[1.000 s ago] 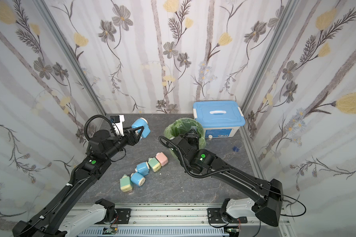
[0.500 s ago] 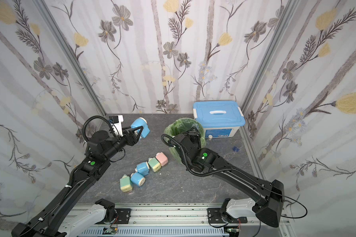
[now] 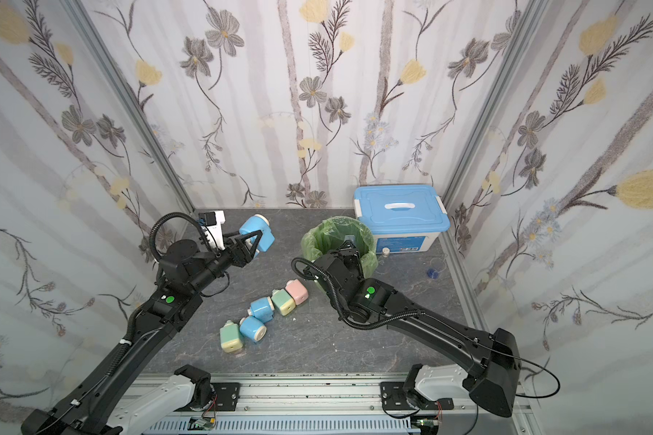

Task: Take out the pencil sharpener tray and clean the shavings
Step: Pour the shavings into the trash bin.

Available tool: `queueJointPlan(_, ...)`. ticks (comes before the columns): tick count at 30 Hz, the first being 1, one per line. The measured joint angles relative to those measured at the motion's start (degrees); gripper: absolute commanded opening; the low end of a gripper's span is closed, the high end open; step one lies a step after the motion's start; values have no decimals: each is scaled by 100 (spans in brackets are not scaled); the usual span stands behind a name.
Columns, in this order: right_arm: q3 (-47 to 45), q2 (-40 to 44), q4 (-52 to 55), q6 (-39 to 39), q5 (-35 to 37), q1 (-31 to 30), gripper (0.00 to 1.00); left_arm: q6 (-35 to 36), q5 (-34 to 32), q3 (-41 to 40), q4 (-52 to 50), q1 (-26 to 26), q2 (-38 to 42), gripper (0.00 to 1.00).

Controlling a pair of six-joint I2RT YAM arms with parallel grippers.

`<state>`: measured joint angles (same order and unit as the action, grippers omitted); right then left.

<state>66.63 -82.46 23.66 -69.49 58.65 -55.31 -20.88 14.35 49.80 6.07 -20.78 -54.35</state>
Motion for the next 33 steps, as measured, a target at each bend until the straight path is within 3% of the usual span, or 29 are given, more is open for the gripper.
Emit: queueJointPlan(33,-269,131,-675,-234,-184,74,45,-50,177,-31,101,61,-24,39)
